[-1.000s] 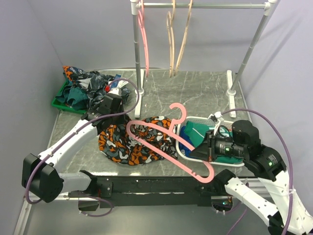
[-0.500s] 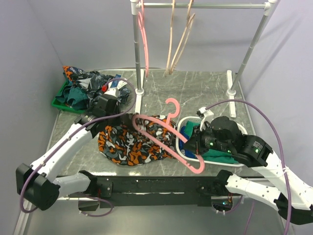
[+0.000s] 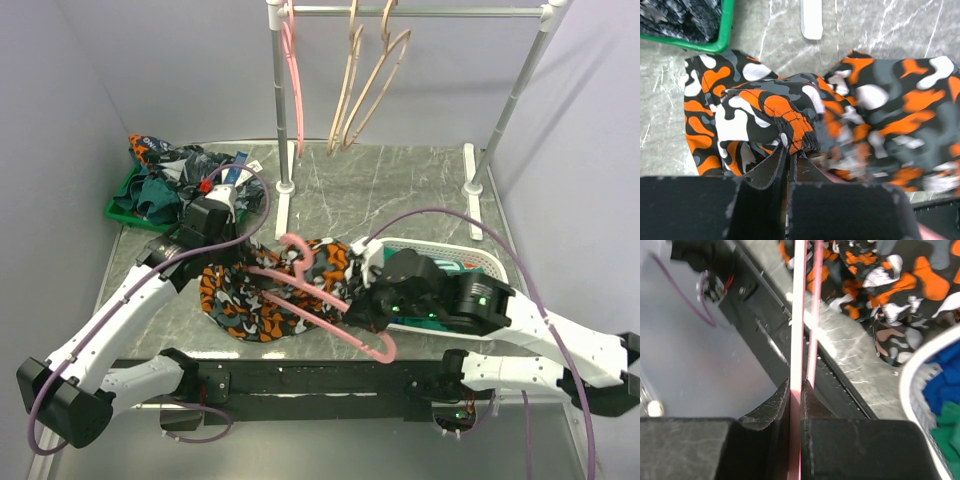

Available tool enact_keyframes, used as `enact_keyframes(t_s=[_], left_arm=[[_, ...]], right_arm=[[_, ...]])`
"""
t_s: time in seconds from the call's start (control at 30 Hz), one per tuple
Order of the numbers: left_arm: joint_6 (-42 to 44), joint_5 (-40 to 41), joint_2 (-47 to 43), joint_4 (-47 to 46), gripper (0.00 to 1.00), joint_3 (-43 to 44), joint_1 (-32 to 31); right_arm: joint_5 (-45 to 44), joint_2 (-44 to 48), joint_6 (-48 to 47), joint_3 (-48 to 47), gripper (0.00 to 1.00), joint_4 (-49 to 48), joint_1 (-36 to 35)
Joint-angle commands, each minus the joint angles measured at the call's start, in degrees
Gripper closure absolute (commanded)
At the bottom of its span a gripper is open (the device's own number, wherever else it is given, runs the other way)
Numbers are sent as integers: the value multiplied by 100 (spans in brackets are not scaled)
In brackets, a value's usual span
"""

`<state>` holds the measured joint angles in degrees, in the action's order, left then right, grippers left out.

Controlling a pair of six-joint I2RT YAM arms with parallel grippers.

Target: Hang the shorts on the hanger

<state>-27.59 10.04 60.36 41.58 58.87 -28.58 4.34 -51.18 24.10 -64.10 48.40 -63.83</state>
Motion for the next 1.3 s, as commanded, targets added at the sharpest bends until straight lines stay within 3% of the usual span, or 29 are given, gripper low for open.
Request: enact_keyframes(t_s=[0.0, 0.23, 0.4, 0.53, 0.7, 0.97, 1.13, 1.27], left_arm=[[175, -475, -191, 8, 99, 353, 19], [290, -1215, -577, 227, 99, 432, 10], [228, -822, -797, 604, 99, 476, 19], [272, -319, -842, 877, 99, 520, 10], [316, -898, -999, 676, 99, 572, 19], [413, -1434, -1246, 448, 96, 459, 10], [465, -1707, -1413, 324, 84, 292, 10], [562, -1611, -1509, 464, 57, 248, 10]], right_arm=[[-355, -156, -195, -60, 100, -638, -428], [-1303, -173, -370, 292, 100, -1666, -437], [-1506, -226, -502, 406, 100, -1781, -437], [-1025, 133, -731, 538, 100, -2114, -437], [-234, -172, -863, 582, 100, -2414, -454], [120, -788, -959, 1346, 100, -4293, -472], [216, -1174, -907, 1803, 100, -5303, -446], [313, -1298, -767, 2067, 100, -5806, -411]])
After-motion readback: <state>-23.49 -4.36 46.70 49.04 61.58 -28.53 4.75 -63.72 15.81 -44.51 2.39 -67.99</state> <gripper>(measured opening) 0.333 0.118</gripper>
